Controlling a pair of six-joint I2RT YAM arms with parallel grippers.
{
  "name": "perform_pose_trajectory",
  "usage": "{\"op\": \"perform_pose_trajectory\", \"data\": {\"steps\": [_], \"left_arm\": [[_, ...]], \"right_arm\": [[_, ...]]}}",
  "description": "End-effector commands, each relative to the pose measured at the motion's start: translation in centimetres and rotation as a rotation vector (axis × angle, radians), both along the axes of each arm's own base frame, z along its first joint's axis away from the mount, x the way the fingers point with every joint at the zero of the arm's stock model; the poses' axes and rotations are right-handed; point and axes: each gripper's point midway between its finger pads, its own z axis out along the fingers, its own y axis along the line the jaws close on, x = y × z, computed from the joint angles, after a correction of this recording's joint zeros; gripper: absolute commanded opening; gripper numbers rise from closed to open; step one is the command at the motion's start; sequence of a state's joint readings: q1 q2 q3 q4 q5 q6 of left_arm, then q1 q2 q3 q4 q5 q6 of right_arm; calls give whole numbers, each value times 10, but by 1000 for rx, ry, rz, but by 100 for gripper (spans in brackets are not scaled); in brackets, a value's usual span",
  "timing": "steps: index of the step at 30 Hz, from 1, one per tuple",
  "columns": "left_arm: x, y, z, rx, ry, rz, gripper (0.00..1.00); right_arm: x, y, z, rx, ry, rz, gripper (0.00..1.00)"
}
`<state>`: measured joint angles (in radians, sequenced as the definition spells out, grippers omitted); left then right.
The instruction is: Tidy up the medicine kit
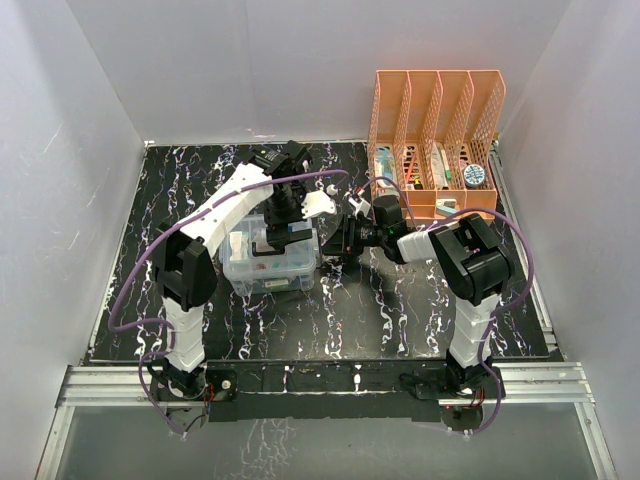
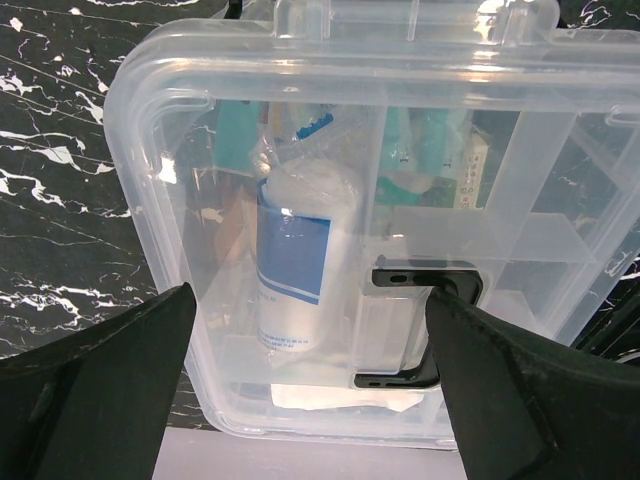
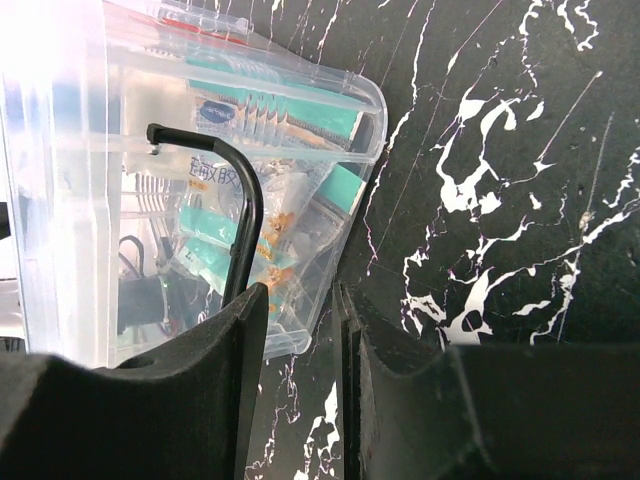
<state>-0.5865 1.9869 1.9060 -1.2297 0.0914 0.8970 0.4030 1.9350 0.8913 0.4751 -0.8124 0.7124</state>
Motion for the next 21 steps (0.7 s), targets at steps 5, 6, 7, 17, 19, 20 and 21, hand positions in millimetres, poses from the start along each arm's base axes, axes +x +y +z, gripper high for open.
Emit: {"op": "perform_pose_trajectory", "data": {"steps": [5, 6, 7, 17, 19, 20, 21], "left_arm": [[-3, -31, -58, -30, 119, -27, 96], [-3, -31, -58, -31, 117, -27, 96], [-3, -32, -58, -32, 116, -27, 96], [0, -32, -61, -21, 105, -17, 96], [0, -32, -62, -17, 108, -15, 96], [0, -33, -62, -18, 106, -14, 96], [1, -33, -63, -17, 104, -12, 96]], "right_arm": [[0, 7, 37, 70, -101, 46, 31], [0, 7, 40, 71, -106, 46, 31], [-1, 7, 42, 70, -110, 46, 31], [-5, 5, 64, 83, -145, 46, 33], [-6, 4, 67, 80, -152, 43, 33], [-6, 4, 68, 78, -154, 43, 33], [-6, 3, 69, 76, -155, 42, 33]]}}
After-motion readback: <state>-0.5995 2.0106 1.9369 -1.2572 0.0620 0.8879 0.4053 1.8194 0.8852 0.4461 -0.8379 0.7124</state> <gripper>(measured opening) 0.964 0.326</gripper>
